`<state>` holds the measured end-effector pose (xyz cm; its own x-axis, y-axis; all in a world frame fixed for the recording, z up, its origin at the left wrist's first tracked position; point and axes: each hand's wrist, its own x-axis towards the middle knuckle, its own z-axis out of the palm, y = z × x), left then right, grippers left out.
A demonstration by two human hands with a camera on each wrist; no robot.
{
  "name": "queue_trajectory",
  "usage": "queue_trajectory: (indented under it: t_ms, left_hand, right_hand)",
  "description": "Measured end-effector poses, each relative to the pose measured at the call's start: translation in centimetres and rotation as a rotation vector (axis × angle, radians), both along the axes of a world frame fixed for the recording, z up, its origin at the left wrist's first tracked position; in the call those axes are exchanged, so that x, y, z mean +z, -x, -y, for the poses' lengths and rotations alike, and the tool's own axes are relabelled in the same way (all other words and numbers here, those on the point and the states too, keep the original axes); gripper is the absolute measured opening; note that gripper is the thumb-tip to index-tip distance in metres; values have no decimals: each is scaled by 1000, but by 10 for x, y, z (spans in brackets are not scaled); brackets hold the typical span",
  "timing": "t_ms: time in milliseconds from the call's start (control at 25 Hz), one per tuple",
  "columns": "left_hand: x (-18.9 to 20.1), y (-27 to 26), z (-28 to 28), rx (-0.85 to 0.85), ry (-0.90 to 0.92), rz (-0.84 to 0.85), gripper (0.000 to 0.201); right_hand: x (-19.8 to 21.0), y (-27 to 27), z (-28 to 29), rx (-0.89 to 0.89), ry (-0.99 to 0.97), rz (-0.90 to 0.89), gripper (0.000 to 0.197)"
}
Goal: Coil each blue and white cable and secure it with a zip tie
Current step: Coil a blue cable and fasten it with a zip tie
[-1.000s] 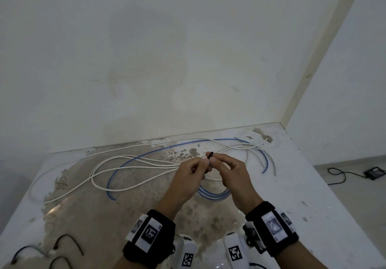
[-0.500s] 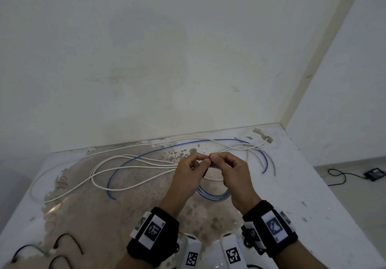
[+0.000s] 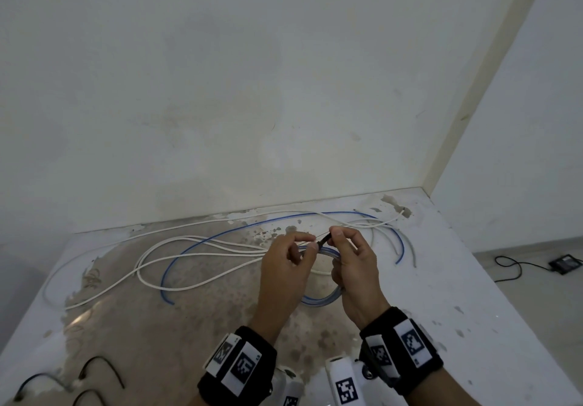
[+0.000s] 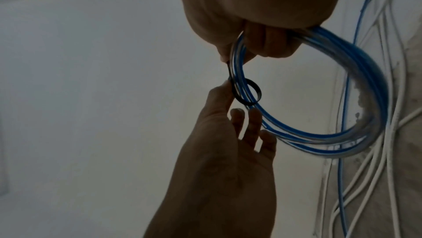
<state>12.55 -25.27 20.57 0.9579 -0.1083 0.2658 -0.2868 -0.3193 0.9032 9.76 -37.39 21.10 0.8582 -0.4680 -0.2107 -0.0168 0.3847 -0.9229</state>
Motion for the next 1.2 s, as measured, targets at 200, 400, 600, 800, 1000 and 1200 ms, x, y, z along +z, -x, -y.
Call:
queue_trajectory:
  t_ms: [200,400,600,800,1000,1200]
  left_hand:
    - [-9,7,-11,51,53,-210,40]
    - [5,2,6,-162,378,-743,47]
    - [23,0,10,-134,597,-835,38]
    - [24,-1,15,13,407,-716,44]
    - [22,-6,5,50,90,-434,46]
    - [6,-10,-9,47,-245,-85,26]
  right_hand:
    - [2,-5,-1,-65,-38,56,14]
    - [-6,-1,-12,9,25,36,15]
    - [-3,7,-19,64,279,102,15]
    - [-4,12,-29,109,426,163,14]
    - [-4,13,-28,189,408,119,19]
    - [18,15,-9,385,117,-7,27]
